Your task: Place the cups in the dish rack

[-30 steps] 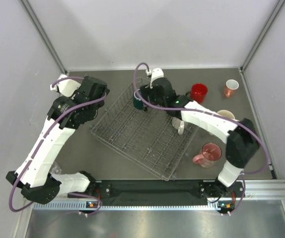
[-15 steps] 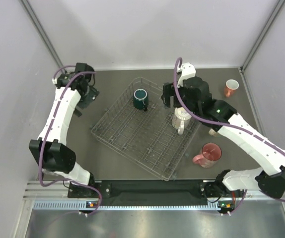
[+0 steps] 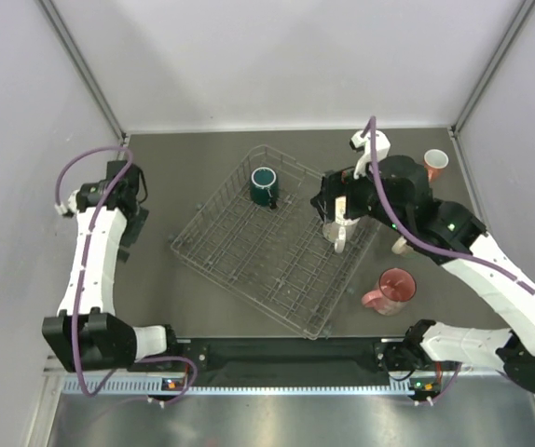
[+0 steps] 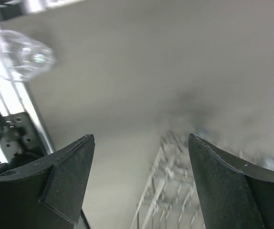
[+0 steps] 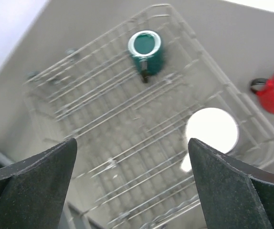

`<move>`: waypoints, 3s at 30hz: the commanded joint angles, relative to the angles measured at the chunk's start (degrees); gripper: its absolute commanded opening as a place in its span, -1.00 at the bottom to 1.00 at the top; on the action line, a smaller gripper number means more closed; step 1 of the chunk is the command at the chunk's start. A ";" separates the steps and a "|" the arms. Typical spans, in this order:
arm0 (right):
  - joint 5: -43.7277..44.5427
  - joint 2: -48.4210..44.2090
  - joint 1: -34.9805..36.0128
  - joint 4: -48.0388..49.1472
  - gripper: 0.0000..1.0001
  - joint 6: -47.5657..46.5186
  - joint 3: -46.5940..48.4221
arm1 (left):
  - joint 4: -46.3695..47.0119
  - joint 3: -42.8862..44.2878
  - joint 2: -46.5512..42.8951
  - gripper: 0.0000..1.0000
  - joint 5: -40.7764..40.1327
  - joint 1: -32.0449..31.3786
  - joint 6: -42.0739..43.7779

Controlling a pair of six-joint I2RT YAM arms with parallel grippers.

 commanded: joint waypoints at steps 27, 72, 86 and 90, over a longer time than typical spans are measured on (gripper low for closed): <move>-13.31 -1.96 1.59 -1.78 0.99 -2.46 2.34 | -8.55 -14.44 5.36 0.59 -12.48 18.35 4.28; -16.74 -4.69 2.38 0.60 1.00 -4.21 -0.73 | 13.58 -17.51 12.40 0.21 -2.54 30.83 22.52; -15.07 -4.25 2.38 0.33 0.99 -4.65 0.32 | 14.37 -18.48 13.10 0.16 -1.40 31.98 23.31; -13.58 -4.34 2.38 0.07 0.99 -5.27 0.76 | 14.81 -18.74 13.37 0.08 -1.13 32.51 23.40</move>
